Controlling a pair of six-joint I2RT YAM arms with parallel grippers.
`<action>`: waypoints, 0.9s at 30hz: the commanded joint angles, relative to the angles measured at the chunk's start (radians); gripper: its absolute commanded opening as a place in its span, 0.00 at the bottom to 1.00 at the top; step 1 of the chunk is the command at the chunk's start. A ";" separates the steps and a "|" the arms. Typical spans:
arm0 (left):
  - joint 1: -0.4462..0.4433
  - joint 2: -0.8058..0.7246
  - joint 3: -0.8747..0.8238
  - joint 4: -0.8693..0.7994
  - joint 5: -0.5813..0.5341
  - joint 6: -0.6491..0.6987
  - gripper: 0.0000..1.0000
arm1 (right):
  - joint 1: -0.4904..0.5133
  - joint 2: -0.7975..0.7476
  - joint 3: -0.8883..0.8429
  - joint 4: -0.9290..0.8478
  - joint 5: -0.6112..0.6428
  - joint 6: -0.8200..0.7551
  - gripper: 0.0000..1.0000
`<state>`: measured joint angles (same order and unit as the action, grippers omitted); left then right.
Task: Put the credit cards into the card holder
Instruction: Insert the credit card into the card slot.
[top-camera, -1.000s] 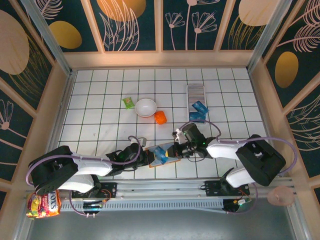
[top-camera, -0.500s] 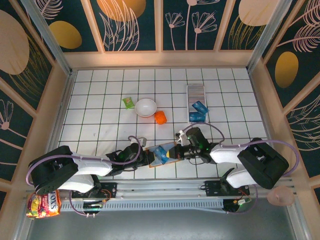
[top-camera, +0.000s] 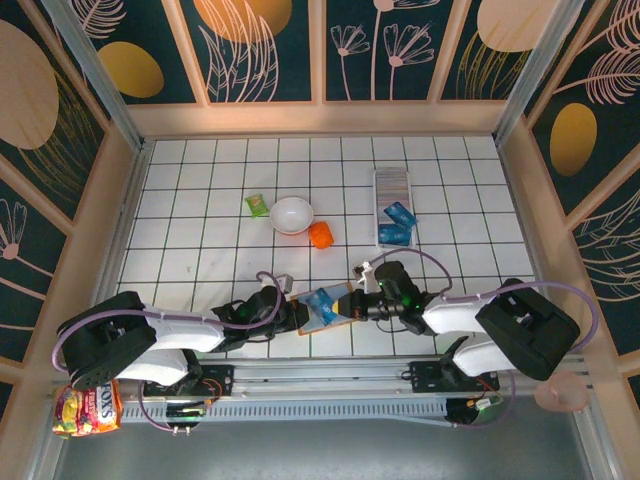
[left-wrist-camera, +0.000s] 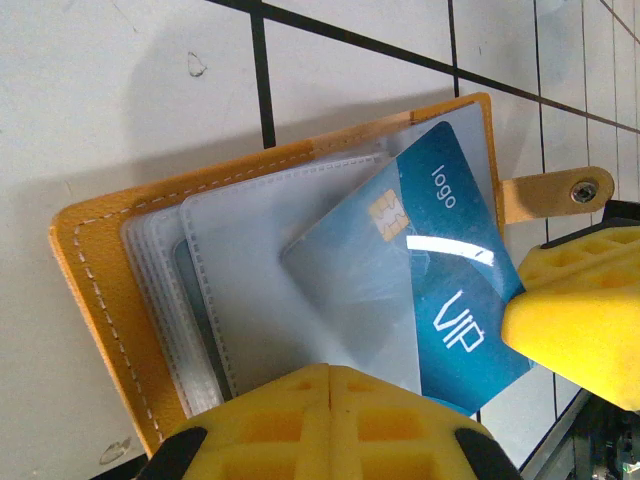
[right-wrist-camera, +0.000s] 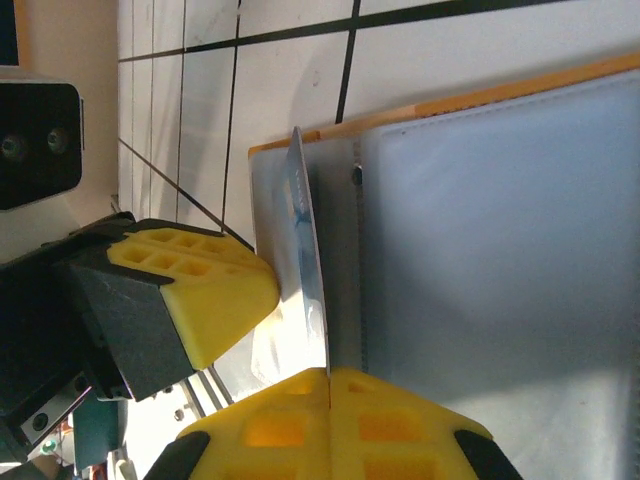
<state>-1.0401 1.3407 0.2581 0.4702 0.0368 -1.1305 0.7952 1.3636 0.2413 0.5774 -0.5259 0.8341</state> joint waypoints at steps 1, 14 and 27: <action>-0.004 0.024 -0.022 -0.112 -0.003 -0.009 0.00 | 0.011 -0.015 -0.025 0.050 0.082 0.031 0.00; -0.003 0.013 -0.027 -0.113 -0.006 -0.014 0.00 | 0.069 0.001 -0.068 0.155 0.157 0.125 0.00; -0.003 -0.086 -0.003 -0.148 -0.030 -0.036 0.19 | 0.134 0.075 -0.041 0.178 0.175 0.151 0.00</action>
<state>-1.0409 1.2884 0.2577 0.4183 0.0357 -1.1511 0.9169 1.4258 0.1856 0.7792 -0.3668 0.9833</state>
